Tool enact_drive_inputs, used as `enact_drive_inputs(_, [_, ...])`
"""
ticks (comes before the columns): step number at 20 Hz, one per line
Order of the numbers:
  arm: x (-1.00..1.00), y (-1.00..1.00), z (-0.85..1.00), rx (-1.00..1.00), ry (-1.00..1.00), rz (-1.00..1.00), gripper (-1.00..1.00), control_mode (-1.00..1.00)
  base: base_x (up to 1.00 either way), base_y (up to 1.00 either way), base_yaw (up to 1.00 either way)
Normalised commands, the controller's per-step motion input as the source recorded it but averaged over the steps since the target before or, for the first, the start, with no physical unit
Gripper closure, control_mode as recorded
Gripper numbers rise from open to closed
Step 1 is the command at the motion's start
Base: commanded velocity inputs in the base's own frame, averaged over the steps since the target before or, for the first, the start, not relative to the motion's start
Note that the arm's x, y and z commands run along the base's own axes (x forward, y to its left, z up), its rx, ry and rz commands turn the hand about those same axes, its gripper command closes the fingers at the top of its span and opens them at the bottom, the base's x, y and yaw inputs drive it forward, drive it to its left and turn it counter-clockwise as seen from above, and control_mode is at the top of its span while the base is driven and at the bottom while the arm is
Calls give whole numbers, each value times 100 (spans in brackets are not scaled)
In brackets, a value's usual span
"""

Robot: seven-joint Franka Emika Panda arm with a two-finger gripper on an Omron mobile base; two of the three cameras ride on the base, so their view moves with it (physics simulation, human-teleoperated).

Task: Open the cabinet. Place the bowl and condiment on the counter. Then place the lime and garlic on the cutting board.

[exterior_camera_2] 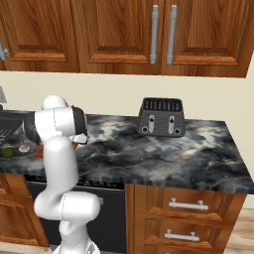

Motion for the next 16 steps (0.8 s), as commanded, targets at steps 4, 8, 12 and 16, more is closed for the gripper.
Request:
enact_drive_inputs(4, [-39,-2,-23,9,-18,-4,-100,-100,0,0,0])
enact_drive_inputs(8, [-55,2,-3,2,-18,-3,-100,-100,0,0,0])
enact_drive_inputs(12, [-61,18,0,0,-15,-2,-100,-100,0,0,0])
enact_drive_inputs(16, [-50,16,1,0,-14,0,-100,-100,0,0,0])
